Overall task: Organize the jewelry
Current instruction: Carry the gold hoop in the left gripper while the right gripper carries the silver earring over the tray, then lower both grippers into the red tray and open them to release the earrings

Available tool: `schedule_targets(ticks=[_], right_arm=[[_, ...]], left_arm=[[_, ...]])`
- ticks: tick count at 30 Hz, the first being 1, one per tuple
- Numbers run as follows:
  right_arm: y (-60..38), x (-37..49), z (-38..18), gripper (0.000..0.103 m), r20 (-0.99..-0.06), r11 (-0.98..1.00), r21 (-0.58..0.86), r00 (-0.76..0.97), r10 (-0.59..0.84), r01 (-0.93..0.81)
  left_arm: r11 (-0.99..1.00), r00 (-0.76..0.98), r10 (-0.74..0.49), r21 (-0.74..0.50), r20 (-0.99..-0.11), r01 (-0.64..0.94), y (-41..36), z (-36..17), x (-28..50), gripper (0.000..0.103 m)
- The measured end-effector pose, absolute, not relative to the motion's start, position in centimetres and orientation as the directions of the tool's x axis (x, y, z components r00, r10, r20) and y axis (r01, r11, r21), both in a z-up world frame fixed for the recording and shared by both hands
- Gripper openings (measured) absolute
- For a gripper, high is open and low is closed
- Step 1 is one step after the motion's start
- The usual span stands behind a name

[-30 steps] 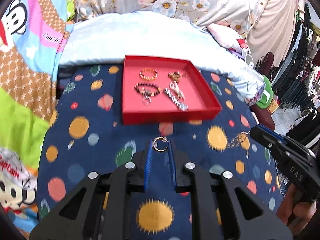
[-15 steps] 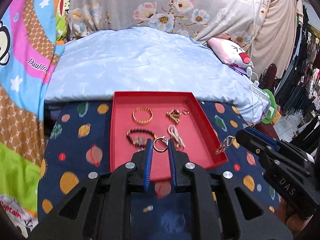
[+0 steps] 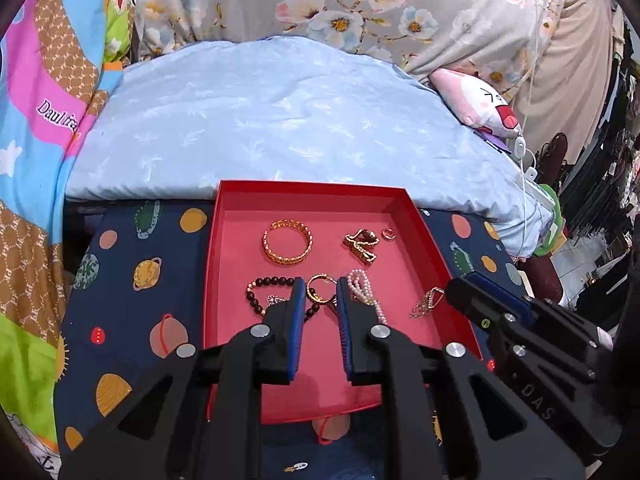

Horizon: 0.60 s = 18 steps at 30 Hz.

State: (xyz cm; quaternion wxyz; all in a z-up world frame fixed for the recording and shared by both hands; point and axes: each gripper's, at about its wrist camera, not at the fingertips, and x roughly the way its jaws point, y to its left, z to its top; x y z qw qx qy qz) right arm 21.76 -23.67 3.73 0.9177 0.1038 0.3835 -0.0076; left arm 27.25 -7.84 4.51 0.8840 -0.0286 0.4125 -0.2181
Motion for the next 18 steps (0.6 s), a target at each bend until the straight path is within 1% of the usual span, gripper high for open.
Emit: schedule_targets(ticks=[18], right_arm=[[-24.2,23.2,0.1,0.016,-0.748,0.974,0.193,0.661,0.065,0.122]], left_arm=[[0.915,0.522,-0.380,-0.228,-0.763,0.333,-8.5,1.1,29.0,0.015]])
